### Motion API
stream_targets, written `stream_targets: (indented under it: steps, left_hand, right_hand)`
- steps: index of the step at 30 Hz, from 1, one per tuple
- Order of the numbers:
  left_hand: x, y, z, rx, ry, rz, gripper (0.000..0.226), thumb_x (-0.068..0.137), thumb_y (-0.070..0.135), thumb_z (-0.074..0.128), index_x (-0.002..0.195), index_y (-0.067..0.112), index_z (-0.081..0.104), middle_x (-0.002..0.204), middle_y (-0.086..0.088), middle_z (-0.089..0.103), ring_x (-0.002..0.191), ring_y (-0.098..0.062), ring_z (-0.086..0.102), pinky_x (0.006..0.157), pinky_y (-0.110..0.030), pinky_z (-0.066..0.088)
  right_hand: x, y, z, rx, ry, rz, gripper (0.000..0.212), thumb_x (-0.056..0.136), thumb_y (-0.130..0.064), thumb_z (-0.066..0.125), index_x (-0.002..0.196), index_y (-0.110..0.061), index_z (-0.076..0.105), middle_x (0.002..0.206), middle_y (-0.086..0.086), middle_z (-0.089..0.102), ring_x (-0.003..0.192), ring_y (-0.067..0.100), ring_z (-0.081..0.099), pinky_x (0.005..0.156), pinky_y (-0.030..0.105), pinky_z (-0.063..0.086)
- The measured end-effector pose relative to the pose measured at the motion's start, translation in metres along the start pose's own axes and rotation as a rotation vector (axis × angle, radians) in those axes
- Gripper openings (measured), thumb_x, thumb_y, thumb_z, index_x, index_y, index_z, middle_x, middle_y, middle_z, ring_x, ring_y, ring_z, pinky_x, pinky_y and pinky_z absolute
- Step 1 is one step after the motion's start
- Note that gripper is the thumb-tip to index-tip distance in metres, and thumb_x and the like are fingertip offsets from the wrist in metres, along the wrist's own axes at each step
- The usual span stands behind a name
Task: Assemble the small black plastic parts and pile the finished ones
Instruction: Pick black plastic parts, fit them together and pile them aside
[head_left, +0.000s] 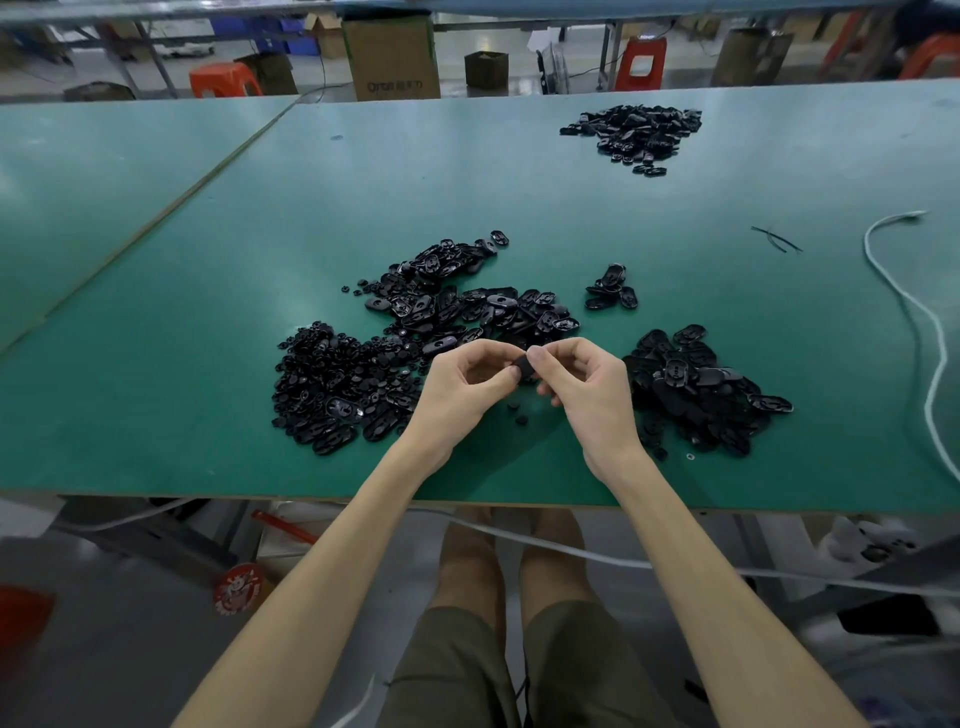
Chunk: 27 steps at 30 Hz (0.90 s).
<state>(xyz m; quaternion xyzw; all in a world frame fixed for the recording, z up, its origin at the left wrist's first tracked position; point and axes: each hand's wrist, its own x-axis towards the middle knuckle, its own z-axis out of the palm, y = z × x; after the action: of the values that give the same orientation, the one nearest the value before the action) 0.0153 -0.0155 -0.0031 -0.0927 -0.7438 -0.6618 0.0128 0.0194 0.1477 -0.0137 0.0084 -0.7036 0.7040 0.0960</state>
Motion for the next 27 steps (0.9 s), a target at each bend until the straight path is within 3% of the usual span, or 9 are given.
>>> stream_targets:
  steps: [12,20,24,27]
  left_hand:
    - [0.0013,-0.0035,-0.0018,0.021,-0.011,0.009,0.013,0.092,0.007,0.075,0.102,0.014,0.078,0.09,0.0,0.078,0.083,-0.008,0.07,0.078,-0.02,0.055]
    - [-0.0003,-0.0001,0.0014,0.155,-0.002,0.014,0.007,0.094,0.017,0.074,0.1,0.013,0.074,0.089,-0.006,0.071,0.076,-0.011,0.061,0.074,-0.034,0.052]
    - [-0.0011,0.0011,0.0022,0.184,0.016,-0.017,0.009,0.094,0.019,0.075,0.1,0.013,0.074,0.092,-0.013,0.074,0.085,-0.036,0.067,0.079,-0.046,0.055]
    - [-0.0018,0.0009,0.0027,0.224,0.002,-0.018,0.01,0.095,0.021,0.073,0.095,0.011,0.075,0.085,-0.008,0.075,0.074,-0.023,0.066,0.075,-0.04,0.053]
  right_hand:
    - [0.0,-0.0006,-0.0012,0.034,-0.004,0.004,0.009,0.093,-0.024,0.078,0.089,-0.017,0.074,0.075,-0.002,0.074,0.066,0.009,0.064,0.061,0.02,0.049]
    - [-0.0011,-0.0019,-0.0005,0.024,0.004,-0.01,0.008,0.095,-0.024,0.075,0.092,-0.017,0.074,0.074,-0.004,0.071,0.067,0.009,0.062,0.062,0.022,0.05]
    - [-0.0013,-0.0023,-0.0007,0.013,0.004,-0.017,0.007,0.096,-0.023,0.074,0.092,-0.017,0.074,0.072,-0.006,0.07,0.066,0.008,0.062,0.061,0.022,0.049]
    - [-0.0014,-0.002,-0.001,0.008,0.004,-0.02,0.006,0.097,-0.022,0.073,0.092,-0.018,0.074,0.071,-0.007,0.069,0.067,0.008,0.061,0.061,0.022,0.049]
